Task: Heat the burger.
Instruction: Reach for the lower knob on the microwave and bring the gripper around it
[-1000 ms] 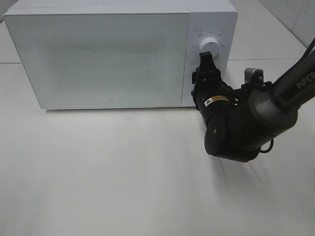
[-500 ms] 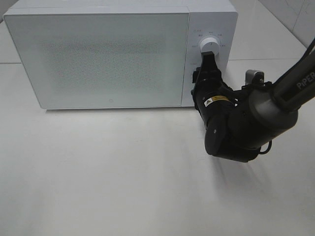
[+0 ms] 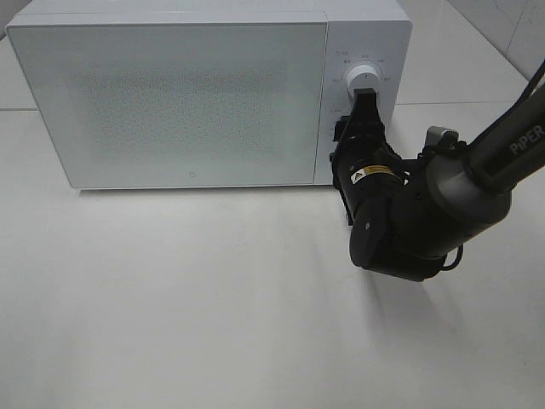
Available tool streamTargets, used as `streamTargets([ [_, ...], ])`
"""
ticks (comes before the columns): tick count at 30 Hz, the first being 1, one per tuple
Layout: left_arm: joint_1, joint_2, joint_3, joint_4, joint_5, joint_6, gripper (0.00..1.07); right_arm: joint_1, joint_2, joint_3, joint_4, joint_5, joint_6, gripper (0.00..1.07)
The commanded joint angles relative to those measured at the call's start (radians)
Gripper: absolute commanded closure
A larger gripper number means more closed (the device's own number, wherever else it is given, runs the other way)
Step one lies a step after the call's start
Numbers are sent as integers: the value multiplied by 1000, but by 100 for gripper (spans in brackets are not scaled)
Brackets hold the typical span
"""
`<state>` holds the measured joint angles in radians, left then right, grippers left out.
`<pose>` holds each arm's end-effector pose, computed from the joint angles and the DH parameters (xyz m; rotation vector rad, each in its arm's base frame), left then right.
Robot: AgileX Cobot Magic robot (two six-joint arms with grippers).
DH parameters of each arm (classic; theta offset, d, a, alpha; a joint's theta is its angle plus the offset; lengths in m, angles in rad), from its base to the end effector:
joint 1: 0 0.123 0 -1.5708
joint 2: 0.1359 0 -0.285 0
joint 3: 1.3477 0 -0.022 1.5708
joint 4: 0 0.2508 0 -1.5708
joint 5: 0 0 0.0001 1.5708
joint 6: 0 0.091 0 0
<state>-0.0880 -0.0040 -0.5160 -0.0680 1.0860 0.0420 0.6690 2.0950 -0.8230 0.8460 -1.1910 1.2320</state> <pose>-0.0089 -0.0047 0.2798 0.1381 2.0448 -0.1100 0.3171 0.1701 0.1138 1.3054 1.2359 1.0436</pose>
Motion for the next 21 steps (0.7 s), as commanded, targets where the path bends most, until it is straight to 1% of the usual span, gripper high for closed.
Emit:
streamTargets([
  [1, 3, -17, 0, -5, -13, -4, 7, 6, -17, -55, -132, -215, 37, 91],
  [7, 3, -17, 0, -5, -13, -4, 7, 6, -17, -55, -113, -215, 76, 90],
  [14, 3, -17, 0, -5, -13, -4, 7, 6, -17, -55, -111, -215, 69, 88],
  [17, 3, -17, 0, -5, -13, -4, 7, 6, -17, -55, -111, -215, 64, 85],
  [19, 3, -17, 0, -5, -13, -4, 7, 6, -17, -55, -111, -215, 57, 81],
  [20, 3, -17, 0, -5, -13, -4, 7, 6, -17, -55, -111, -215, 57, 81],
  [21, 3, -17, 0, -5, -13, -4, 7, 6, -17, -54, -111, -213, 42, 77],
])
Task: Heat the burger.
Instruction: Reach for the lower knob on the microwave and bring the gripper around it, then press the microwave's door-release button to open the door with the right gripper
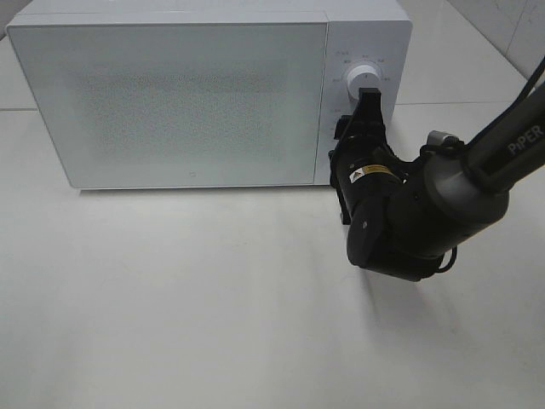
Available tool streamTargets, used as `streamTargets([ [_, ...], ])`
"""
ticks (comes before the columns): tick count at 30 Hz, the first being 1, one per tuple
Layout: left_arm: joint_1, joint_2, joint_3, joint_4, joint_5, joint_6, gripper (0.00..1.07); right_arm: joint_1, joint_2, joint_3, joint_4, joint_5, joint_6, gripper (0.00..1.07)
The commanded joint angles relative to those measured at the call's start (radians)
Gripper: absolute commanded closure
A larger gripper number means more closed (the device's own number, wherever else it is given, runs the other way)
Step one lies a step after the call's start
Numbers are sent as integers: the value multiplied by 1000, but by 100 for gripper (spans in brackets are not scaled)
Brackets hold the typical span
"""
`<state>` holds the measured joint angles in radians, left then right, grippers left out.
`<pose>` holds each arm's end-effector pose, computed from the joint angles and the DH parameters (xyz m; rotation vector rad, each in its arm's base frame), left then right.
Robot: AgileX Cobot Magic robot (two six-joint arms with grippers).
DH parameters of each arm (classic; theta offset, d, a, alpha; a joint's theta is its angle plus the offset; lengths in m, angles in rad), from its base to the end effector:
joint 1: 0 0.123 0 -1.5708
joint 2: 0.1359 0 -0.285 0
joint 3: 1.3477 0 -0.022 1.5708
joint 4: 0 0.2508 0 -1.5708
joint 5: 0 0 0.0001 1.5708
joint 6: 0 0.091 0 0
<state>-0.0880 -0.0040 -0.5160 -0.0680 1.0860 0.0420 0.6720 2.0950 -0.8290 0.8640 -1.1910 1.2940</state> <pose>-0.0089 -0.0047 0.2798 0.1381 2.0448 -0.1100 0.3174 0.1704 0.1145 1.3641 1.1872 1.0847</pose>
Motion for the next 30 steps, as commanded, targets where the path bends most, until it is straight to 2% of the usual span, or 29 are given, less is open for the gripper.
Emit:
streamTargets([
  [1, 3, -17, 0, -5, -13, -4, 7, 3, -17, -43, -126, -212, -35, 71],
  [4, 3, -17, 0, -5, -13, -4, 7, 3, -17, -38, -116, -210, -37, 67],
  [5, 3, -17, 0, -5, -13, -4, 7, 3, -17, -23, -102, -210, -40, 59],
  [7, 3, -17, 0, -5, -13, -4, 7, 3, -17, -18, -90, -209, -40, 56],
  [8, 3, -17, 0, -5, -13, -4, 7, 3, -17, -2, -82, -209, -40, 50],
  [9, 3, -17, 0, -5, -13, -4, 7, 3, -17, 1, -82, -209, -42, 47],
  [10, 3, -17, 0, -5, -13, -4, 7, 3, -17, 1, -82, -209, -42, 47],
  [12, 3, -17, 0, -5, -13, -4, 7, 3, -28, 17, -94, -199, -75, 37],
  [18, 3, -17, 0, -5, -13, -4, 7, 3, -61, 51, -94, -175, -127, 34],
  [25, 3, -17, 0, -5, -13, -4, 7, 3, -140, 155, -149, -1, -214, 34],
  [30, 3, -17, 0, -5, -13, -4, 7, 3, -227, 224, -176, 81, -367, 35],
])
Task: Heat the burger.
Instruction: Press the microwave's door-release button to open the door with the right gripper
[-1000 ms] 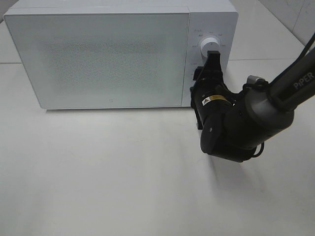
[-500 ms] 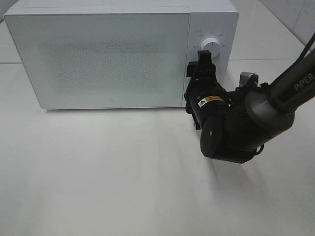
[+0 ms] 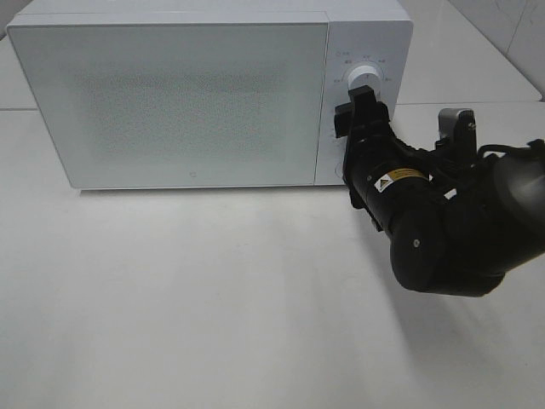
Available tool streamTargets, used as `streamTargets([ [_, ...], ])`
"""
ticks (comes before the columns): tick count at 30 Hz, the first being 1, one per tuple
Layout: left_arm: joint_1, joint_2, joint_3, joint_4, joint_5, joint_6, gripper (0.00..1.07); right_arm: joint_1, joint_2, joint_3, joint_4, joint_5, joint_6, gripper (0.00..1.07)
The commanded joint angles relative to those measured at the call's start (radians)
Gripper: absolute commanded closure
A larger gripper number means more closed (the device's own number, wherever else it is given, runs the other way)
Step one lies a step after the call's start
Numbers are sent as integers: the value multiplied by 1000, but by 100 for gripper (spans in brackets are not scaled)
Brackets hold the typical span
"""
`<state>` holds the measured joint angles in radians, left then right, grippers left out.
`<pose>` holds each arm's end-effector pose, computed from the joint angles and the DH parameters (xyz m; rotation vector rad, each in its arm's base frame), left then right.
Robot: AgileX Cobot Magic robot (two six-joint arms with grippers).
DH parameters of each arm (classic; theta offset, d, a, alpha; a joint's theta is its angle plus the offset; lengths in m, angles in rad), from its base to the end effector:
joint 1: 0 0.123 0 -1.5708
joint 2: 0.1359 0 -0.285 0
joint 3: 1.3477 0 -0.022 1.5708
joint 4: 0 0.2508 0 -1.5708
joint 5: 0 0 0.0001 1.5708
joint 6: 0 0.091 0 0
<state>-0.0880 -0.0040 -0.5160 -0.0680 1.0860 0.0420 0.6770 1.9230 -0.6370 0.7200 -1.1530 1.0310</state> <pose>-0.0089 -0.0047 0.2798 0.1381 2.0448 -0.1100 0.2814 0.1558 0.1373 1.0519 1.4560 0.9549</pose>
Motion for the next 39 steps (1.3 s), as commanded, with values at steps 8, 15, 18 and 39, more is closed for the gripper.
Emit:
streamTargets([
  [8, 3, -17, 0, -5, -13, -4, 7, -2, -223, 65, -91, 304, -503, 35],
  [15, 3, -17, 0, -5, -13, -4, 7, -58, -343, 60, -190, 582, -761, 35],
  [18, 3, -17, 0, -5, -13, -4, 7, -105, -402, 60, -279, 736, -820, 35],
  [39, 3, -17, 0, -5, -13, -4, 7, -197, -728, -48, -685, 1745, -917, 35],
])
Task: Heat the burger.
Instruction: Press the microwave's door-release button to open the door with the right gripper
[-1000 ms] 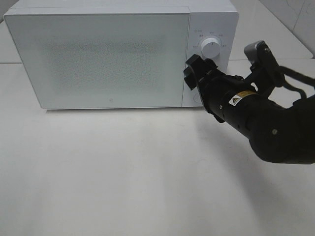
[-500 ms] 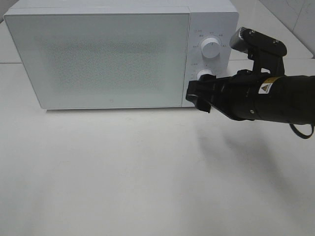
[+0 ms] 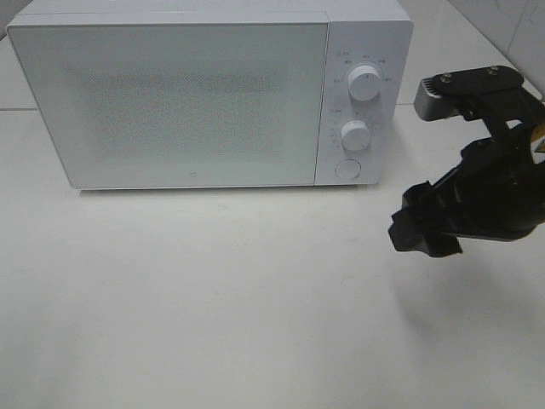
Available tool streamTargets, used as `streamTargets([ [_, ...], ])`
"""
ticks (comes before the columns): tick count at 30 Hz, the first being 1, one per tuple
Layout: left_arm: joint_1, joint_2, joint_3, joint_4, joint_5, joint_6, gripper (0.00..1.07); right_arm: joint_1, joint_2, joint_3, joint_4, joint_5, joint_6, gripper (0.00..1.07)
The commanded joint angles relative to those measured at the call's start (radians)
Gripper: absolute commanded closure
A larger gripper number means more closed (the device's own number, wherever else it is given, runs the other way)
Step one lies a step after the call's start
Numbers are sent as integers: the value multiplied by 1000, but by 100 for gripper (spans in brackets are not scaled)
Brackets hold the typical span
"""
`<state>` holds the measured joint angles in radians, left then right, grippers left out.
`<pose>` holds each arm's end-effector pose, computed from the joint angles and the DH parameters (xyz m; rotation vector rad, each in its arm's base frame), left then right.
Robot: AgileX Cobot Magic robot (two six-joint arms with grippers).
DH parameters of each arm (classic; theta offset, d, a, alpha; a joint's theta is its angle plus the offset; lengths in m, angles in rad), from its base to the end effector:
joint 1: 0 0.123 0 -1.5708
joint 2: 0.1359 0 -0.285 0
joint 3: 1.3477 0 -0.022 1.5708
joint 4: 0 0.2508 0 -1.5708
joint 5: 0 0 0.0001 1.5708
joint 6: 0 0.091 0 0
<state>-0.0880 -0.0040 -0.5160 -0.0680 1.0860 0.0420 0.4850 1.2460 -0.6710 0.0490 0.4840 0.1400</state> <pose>-0.0089 -0.0047 0.2798 0.1381 2.0448 -0.1100 0.2021 0.1089 0.2296 -0.3947 2.5371 0.2879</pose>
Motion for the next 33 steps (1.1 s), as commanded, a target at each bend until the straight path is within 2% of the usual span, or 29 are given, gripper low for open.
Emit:
streamTargets([
  [1, 3, -17, 0, -5, -13, -4, 7, -5, -51, -14, -14, 108, -26, 35],
  [12, 3, -17, 0, -5, -13, -4, 7, -4, -331, -17, -13, 395, -106, 35],
  [16, 3, -17, 0, -5, -13, -4, 7, -4, -415, -17, -14, 445, -116, 35],
  [18, 3, -17, 0, -5, -13, -4, 7, -5, -537, -4, -14, 485, -123, 35],
  [21, 3, -17, 0, -5, -13, -4, 7, -8, -624, 11, -13, 513, -123, 35],
  [25, 3, -17, 0, -5, -13, -4, 7, -9, -698, 38, -14, 535, -119, 35],
  [29, 3, -17, 0, -5, -13, -4, 7, -77, -774, 77, -4, 556, -118, 35],
  [30, 3, -17, 0, -5, -13, -4, 7, -137, -823, 95, -6, 558, -121, 35],
  [31, 3, -17, 0, -5, -13, -4, 7, -137, -823, 95, -6, 558, -121, 35],
  [33, 3, -17, 0, -5, -13, -4, 7, -206, -906, 119, -6, 552, -131, 35],
])
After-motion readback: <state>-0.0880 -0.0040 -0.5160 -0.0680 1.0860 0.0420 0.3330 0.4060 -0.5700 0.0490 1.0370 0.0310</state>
